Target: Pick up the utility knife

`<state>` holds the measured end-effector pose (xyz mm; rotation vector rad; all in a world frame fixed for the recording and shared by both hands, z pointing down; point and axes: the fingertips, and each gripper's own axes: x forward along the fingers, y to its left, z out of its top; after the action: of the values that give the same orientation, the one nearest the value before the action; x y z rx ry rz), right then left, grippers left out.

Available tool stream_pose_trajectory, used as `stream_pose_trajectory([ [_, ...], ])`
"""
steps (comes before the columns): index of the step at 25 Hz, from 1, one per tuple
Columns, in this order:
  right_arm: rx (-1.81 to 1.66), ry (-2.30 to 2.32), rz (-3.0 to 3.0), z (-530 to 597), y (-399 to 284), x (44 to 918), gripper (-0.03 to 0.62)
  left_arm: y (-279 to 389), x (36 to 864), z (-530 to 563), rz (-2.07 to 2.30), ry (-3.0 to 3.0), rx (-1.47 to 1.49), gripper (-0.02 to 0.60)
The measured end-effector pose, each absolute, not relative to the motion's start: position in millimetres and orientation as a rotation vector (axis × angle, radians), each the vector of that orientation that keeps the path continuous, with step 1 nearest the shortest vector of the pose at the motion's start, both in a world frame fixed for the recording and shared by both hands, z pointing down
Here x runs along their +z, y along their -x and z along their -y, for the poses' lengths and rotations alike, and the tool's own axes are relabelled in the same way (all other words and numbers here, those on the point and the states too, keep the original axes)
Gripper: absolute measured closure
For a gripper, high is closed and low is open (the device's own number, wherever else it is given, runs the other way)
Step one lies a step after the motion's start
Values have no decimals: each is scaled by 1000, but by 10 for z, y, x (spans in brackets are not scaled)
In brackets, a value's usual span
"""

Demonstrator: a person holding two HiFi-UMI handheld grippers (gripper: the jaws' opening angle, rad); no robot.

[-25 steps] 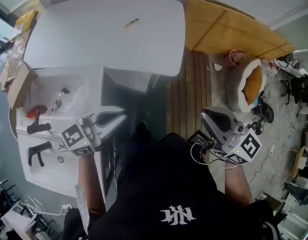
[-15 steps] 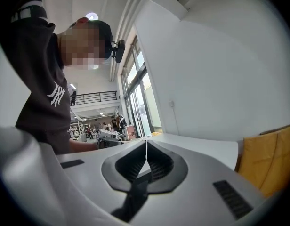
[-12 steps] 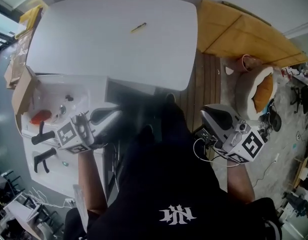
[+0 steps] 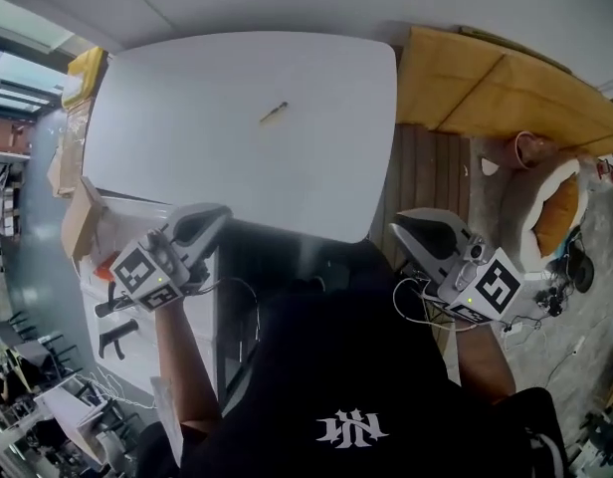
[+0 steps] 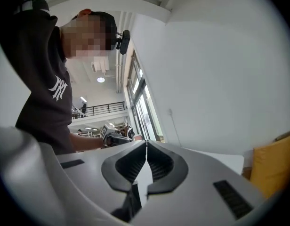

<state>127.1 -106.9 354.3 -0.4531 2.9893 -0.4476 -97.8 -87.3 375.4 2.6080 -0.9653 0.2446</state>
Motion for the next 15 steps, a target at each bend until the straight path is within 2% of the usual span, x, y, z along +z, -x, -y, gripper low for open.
stream_pose_trajectory([
  [7,-575,332,-2954,1408,-1115,3891,589,799,3972,1083,989,-2514,406,575],
  [15,-677,419,-2976,1740,-819,4243,589,1353,4646,1700,1025,-2373,399,575],
])
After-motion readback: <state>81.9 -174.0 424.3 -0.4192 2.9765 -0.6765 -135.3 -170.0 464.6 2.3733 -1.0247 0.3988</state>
